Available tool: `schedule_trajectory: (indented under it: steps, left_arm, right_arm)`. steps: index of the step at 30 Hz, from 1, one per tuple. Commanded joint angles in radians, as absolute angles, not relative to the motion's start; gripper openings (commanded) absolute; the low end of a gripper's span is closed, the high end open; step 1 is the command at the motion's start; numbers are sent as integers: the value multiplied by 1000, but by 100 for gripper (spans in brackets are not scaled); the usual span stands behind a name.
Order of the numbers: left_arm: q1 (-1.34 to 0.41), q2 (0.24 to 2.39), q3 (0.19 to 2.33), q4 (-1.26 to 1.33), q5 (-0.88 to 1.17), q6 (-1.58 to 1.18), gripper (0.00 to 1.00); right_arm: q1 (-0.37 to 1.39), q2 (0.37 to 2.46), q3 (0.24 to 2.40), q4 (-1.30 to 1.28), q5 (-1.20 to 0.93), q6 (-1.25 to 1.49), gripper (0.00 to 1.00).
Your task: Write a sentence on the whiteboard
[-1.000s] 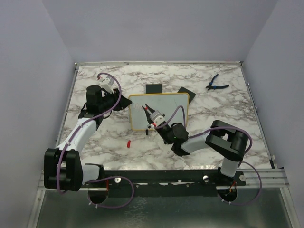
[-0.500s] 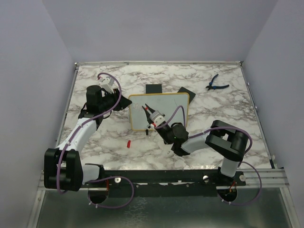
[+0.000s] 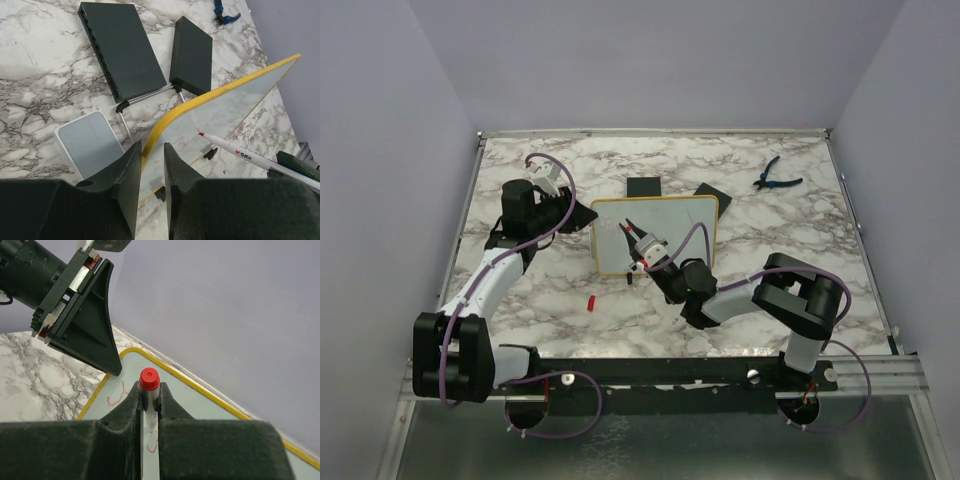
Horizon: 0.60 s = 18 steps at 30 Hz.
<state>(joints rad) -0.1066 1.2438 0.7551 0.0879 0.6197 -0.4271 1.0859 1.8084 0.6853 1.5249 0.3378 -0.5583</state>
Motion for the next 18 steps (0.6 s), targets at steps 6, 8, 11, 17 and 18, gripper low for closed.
schedule_trajectory:
  steps: [6,8,11,17,18]
  left_arm:
    - [-113,1228,766,114,641,-426,25]
    - [-113,1229,765,115,642,-426,25]
    - [-113,1230,765,114,641,-426,25]
    - [-113,1227,764,114,640,-425,25]
    - [-113,1227,764,114,640,-425,25]
  right_arm:
    - [1075,1781,656,1740,382,-587,1]
    - [1075,1775,653,1741,382,-589,1]
    - [1075,1772,650,1740,383,-589,1]
    - [1075,1770,651,1740,385,-593,1]
    - [1075,1768,650,1740,386,-596,1]
